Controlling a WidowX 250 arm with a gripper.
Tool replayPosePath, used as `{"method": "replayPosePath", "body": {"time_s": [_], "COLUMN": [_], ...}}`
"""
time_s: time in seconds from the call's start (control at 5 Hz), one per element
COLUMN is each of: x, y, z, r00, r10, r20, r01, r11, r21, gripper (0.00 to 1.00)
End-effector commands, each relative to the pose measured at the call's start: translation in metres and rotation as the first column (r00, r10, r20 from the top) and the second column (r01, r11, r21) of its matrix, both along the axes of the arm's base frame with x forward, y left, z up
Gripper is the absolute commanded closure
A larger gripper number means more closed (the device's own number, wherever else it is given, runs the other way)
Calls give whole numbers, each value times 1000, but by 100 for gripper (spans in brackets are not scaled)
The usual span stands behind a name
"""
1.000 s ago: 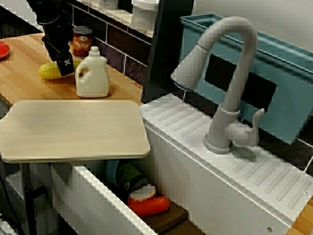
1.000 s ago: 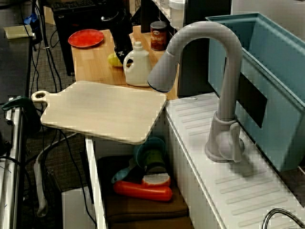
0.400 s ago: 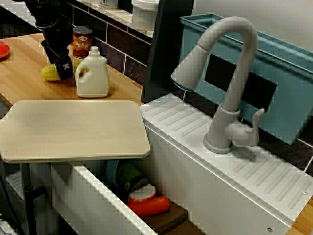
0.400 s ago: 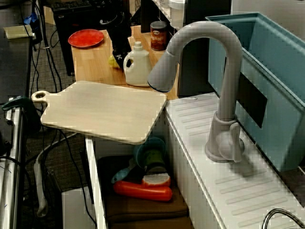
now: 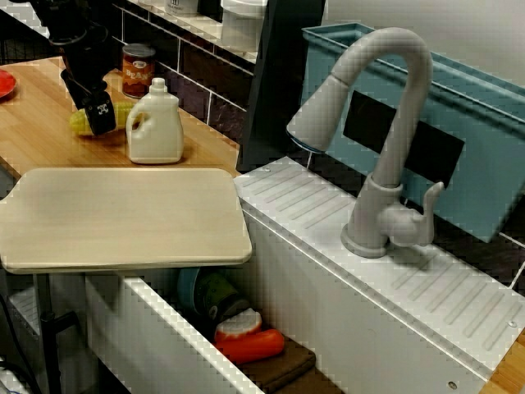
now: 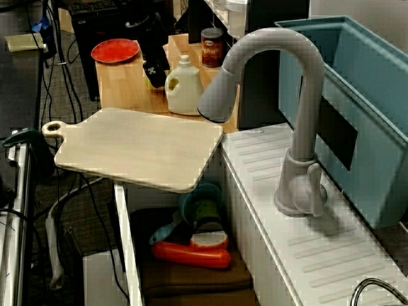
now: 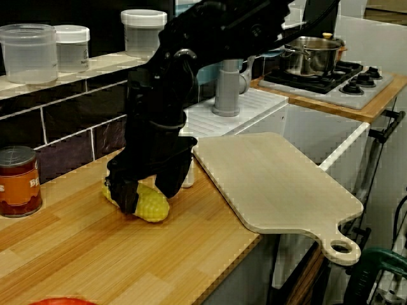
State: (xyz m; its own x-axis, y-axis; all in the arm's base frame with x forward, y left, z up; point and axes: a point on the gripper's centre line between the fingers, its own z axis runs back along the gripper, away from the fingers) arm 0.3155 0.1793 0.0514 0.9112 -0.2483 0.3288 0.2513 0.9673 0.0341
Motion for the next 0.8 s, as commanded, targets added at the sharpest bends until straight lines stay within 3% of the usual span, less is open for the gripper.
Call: {"method": "replayPosePath", "body": {"time_s": [0.0, 0.2, 0.4, 0.6], "x": [-14, -21, -24, -24], "y": [21, 29, 35, 43], "z": [45, 47, 45, 49], "r00": [996, 995, 989, 977], "r10": [7, 41, 83, 135], "r20": [91, 94, 124, 165], "r01": [-8, -44, -88, -140], "r11": [1000, 999, 995, 990], "r21": [14, 30, 41, 19], "gripper": [0, 0, 0, 0]}}
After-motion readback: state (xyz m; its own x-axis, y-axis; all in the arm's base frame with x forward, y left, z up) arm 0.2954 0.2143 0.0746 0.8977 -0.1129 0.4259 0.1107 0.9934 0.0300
